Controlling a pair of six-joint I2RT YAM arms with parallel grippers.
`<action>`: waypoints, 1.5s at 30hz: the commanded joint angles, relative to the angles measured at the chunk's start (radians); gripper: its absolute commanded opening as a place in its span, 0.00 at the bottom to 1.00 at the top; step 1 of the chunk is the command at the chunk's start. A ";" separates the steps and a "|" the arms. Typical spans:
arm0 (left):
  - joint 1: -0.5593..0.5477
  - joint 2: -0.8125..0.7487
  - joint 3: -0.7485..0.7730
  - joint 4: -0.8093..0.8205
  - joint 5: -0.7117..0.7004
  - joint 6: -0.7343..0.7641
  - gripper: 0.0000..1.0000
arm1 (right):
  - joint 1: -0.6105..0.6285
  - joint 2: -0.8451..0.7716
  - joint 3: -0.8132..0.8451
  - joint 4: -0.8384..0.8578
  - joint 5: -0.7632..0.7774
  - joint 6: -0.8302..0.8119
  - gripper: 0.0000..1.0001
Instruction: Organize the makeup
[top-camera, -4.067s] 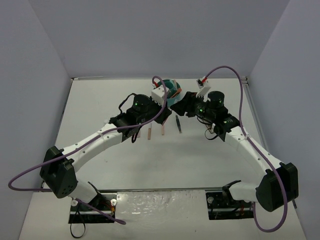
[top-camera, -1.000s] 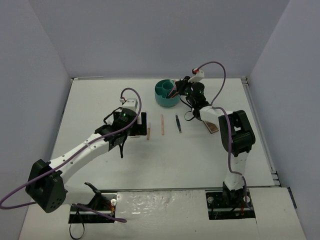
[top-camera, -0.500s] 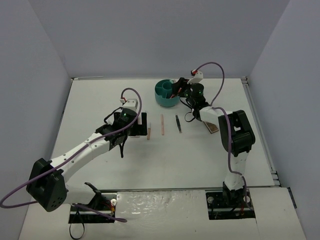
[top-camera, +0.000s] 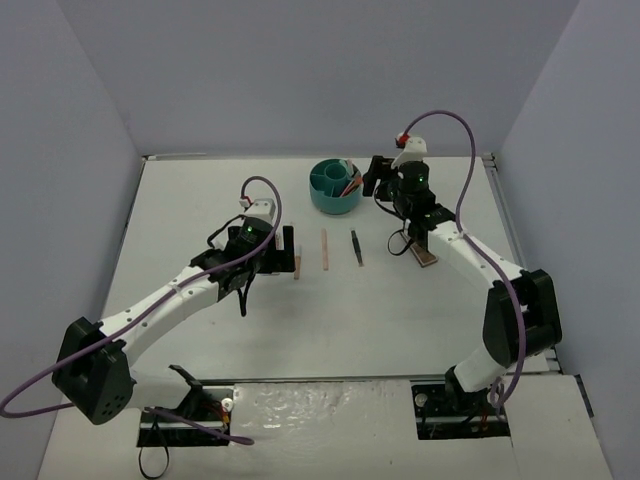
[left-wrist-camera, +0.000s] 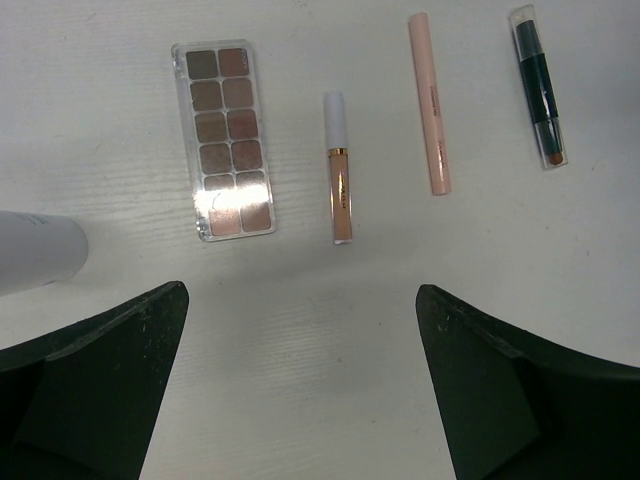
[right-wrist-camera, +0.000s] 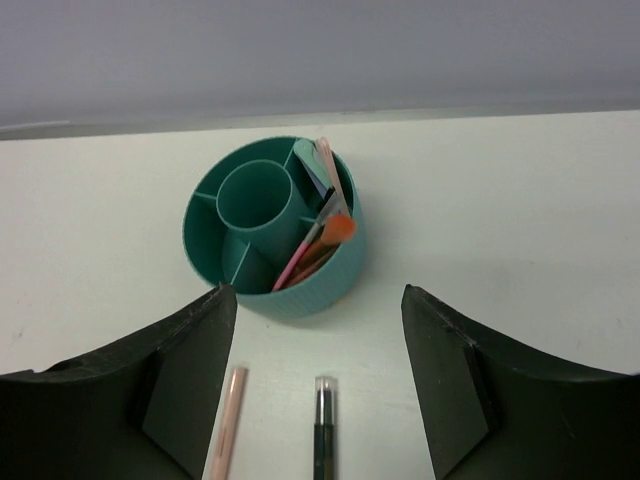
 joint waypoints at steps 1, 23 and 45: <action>0.005 -0.037 0.055 0.008 0.014 -0.028 0.97 | 0.055 -0.075 -0.061 -0.237 0.028 -0.037 0.64; 0.006 -0.057 0.056 -0.020 0.050 -0.058 0.97 | 0.155 0.194 -0.065 -0.325 0.018 0.018 0.48; 0.008 -0.066 0.116 0.051 0.167 -0.063 0.97 | 0.174 -0.085 -0.259 -0.056 -0.084 -0.005 0.00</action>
